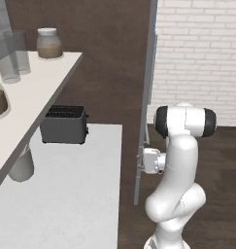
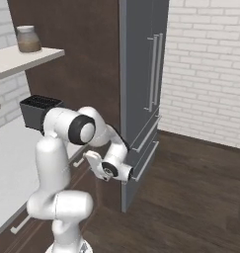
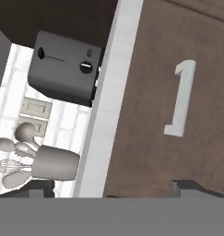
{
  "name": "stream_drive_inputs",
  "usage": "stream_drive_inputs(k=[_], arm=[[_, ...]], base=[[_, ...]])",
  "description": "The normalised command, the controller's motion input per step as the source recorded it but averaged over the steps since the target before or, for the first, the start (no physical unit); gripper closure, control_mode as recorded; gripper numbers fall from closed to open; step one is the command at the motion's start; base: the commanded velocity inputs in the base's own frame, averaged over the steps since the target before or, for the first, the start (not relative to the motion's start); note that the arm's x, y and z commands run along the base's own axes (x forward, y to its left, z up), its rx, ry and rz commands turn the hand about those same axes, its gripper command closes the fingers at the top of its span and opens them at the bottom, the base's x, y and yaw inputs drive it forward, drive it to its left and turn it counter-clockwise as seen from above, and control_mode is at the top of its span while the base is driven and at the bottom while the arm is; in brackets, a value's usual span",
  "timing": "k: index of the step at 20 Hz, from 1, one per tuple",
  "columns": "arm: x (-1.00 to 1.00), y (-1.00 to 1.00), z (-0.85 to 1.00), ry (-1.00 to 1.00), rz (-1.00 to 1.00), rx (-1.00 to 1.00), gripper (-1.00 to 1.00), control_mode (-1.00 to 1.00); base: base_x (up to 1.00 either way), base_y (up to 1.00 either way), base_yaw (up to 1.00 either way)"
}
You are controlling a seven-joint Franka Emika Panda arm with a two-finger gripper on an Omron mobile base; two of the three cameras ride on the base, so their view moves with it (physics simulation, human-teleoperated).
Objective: Take a straw from the drawer in front and place it inside the glass cup on the dining counter.
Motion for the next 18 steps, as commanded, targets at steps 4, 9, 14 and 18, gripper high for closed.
stream_drive_inputs(k=[4,9,14,18], arm=[[0.23,0.29,-0.28,0.0,0.05,0.02,-1.0,-1.0],[0.19,0.29,-0.29,0.0,0.05,0.01,-1.0,-1.0],[0.13,0.28,-0.21,0.0,0.04,0.01,-1.0,-1.0],[0.22,0.28,-0.17,0.0,0.02,0.01,-1.0,-1.0]], base=[[0.0,0.0,0.0],[0.0,0.0,0.0],[0.0,0.0,0.0],[0.0,0.0,0.0]])
